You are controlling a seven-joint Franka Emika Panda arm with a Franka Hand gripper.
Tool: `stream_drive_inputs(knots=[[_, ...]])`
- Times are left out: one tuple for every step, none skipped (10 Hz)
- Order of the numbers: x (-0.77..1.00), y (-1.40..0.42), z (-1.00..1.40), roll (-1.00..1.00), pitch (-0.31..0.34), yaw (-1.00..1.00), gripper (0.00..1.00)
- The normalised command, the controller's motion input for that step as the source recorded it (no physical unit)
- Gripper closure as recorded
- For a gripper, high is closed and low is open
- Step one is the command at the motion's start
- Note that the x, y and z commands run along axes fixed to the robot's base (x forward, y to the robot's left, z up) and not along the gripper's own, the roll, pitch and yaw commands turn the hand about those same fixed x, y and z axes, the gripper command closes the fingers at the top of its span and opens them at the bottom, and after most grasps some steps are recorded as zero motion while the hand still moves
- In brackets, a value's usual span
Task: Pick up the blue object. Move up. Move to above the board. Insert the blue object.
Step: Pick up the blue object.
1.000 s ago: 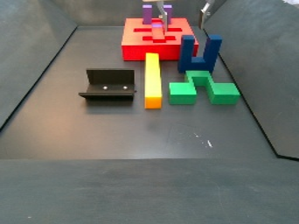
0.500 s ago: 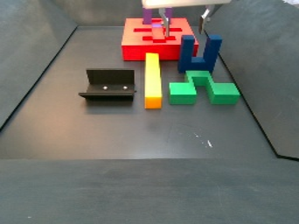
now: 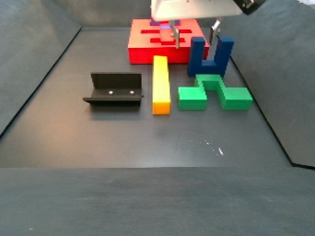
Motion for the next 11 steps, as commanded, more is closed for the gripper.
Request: stream_drive_inputs(knots=[[-0.15,0.0,-0.27,0.01,0.0,0.0,0.0],[-0.19,0.03,-0.23,0.02,0.0,0.0,0.0],[-0.15,0.06,-0.17,0.03,0.0,0.0,0.0],[-0.04,0.0,-0.07,0.06,0.007,0.0,0.0],[0.0,0.0,0.0,0.01,0.0,0.0,0.0],[0.0,0.0,0.0,0.0,0.0,0.0,0.0],[0.0,0.0,0.0,0.0,0.0,0.0,1.0],[0.0,0.0,0.0,0.0,0.0,0.0,1.0],[0.0,0.0,0.0,0.0,0.0,0.0,1.0],[0.0,0.0,0.0,0.0,0.0,0.0,1.0],[0.0,0.0,0.0,0.0,0.0,0.0,1.0]])
